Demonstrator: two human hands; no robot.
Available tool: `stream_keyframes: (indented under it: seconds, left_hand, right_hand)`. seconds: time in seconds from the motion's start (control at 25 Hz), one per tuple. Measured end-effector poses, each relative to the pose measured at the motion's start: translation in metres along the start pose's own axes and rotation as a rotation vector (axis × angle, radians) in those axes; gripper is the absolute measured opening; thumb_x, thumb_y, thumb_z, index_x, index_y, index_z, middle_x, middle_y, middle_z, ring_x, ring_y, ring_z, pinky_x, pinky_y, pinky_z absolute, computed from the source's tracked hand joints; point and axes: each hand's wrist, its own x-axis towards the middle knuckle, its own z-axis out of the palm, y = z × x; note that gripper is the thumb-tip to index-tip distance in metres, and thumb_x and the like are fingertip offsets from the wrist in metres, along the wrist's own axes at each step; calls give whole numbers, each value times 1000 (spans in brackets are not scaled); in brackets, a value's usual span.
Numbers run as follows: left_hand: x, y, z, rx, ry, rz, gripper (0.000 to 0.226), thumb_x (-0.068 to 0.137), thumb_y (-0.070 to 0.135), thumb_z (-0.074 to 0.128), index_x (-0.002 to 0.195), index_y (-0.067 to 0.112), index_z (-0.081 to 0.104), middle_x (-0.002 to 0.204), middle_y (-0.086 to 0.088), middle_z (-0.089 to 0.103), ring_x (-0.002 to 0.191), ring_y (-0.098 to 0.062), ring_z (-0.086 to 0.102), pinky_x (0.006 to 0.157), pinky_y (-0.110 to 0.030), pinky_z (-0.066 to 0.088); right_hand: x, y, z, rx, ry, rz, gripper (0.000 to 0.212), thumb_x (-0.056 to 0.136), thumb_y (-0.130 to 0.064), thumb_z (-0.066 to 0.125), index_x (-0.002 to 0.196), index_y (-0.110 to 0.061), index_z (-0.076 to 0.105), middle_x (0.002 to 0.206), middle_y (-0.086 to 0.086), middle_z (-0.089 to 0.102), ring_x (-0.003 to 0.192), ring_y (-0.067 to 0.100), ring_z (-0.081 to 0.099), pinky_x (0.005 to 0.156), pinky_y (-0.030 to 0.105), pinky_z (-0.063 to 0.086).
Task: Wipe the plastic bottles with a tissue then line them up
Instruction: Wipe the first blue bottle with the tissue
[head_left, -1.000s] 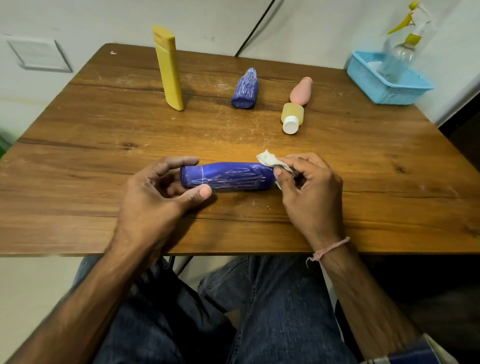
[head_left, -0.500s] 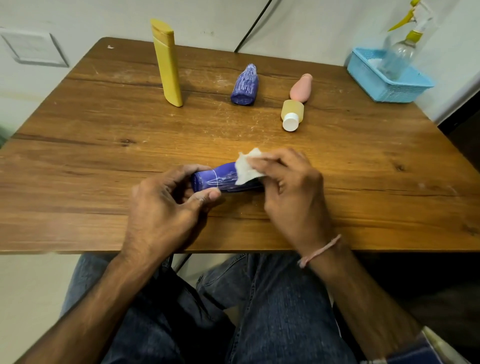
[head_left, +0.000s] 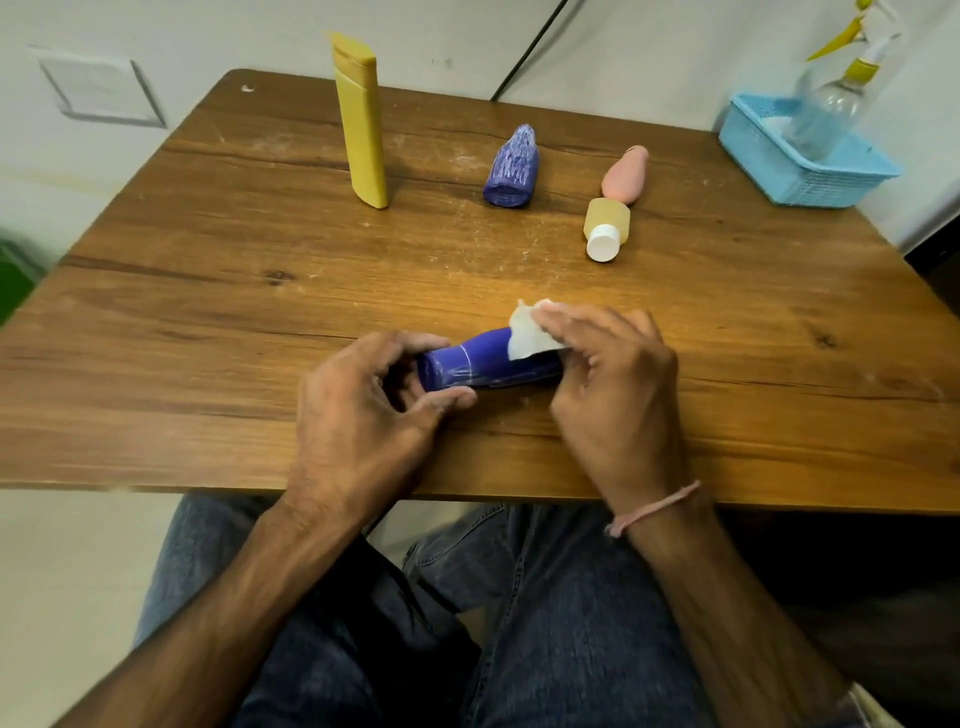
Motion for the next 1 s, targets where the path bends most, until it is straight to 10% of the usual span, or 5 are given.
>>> stream_keyframes:
  seconds: [0.28, 0.4, 1.0]
  left_hand:
    - [-6, 5, 1, -138, 97, 47, 55, 73, 6, 79, 119, 24, 53, 76, 9, 59, 68, -9, 62, 59, -19, 51]
    - [-6, 0, 4, -111, 104, 132, 69, 71, -10, 75, 120, 27, 45, 89, 4, 65, 85, -10, 69, 72, -33, 59]
    - [-12, 4, 5, -74, 165, 204, 68, 68, 0, 83, 121, 21, 45, 84, 9, 56, 73, -11, 61, 62, -17, 49]
  right_hand:
    - [-30, -53, 5, 213, -134, -241, 44, 85, 13, 53, 119, -8, 72, 124, 3, 70, 90, 28, 59, 91, 32, 51]
    - [-10, -17, -4, 35, -41, -43, 44, 83, 13, 57, 117, -11, 73, 119, 2, 72, 96, 25, 63, 85, 38, 54]
    - [-29, -50, -1, 205, -113, -185, 45, 83, 15, 60, 119, -10, 72, 122, 2, 70, 99, 23, 61, 92, 28, 51]
